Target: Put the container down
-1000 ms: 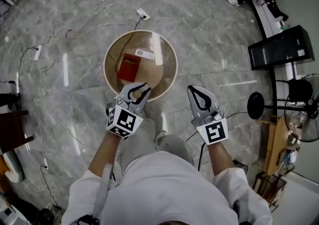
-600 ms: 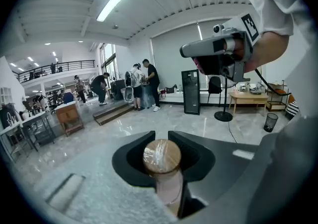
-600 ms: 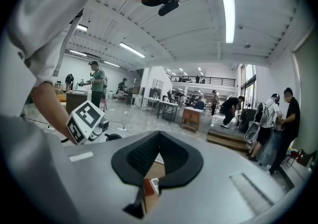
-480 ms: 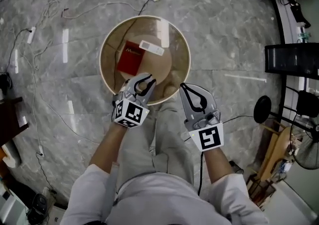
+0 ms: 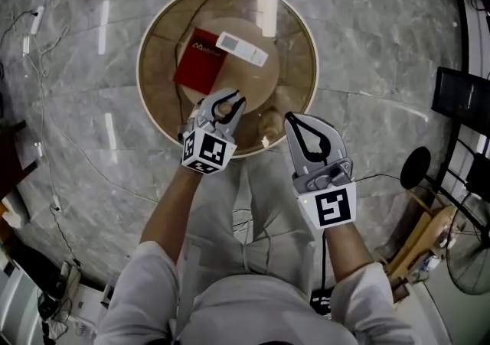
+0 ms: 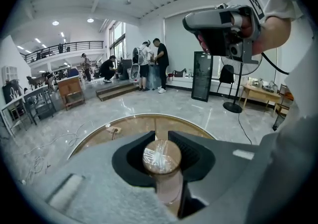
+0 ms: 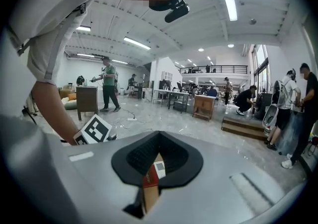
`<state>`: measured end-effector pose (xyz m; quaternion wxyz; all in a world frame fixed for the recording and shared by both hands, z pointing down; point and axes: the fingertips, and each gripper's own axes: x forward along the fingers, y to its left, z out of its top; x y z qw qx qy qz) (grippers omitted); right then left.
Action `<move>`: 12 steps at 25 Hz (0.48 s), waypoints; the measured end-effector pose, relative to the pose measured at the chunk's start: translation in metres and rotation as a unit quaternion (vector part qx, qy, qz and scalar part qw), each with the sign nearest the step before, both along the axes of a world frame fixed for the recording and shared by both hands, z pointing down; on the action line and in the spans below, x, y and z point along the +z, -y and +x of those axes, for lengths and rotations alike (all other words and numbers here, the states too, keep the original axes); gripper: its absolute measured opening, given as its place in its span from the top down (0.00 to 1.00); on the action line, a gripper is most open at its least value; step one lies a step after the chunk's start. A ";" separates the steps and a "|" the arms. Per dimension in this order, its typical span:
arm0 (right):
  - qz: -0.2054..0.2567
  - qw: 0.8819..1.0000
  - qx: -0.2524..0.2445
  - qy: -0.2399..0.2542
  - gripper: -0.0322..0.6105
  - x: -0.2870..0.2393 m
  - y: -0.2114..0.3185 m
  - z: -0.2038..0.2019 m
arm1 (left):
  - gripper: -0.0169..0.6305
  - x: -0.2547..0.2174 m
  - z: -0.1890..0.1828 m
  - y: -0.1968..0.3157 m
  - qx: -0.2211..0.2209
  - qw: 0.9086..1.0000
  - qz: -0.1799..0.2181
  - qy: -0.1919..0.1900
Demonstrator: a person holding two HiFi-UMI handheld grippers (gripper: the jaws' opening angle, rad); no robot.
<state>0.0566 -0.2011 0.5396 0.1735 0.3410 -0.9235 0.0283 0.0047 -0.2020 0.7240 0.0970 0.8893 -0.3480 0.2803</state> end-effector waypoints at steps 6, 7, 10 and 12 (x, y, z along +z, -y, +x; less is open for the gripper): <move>-0.021 1.000 -0.012 -0.002 0.94 0.040 0.014 -0.002 | 0.84 0.048 0.003 0.011 0.005 1.000 -0.014 0.011; -0.023 1.000 -0.014 -0.003 0.94 0.045 0.016 -0.002 | 0.84 0.053 0.004 0.014 0.006 1.000 -0.014 0.013; -0.032 0.999 -0.016 -0.003 0.94 0.058 0.021 -0.004 | 0.84 0.065 0.006 0.020 0.010 1.000 -0.016 0.015; -0.034 0.999 -0.020 -0.005 0.94 0.064 0.024 -0.005 | 0.84 0.072 0.009 0.022 0.014 1.000 -0.017 0.016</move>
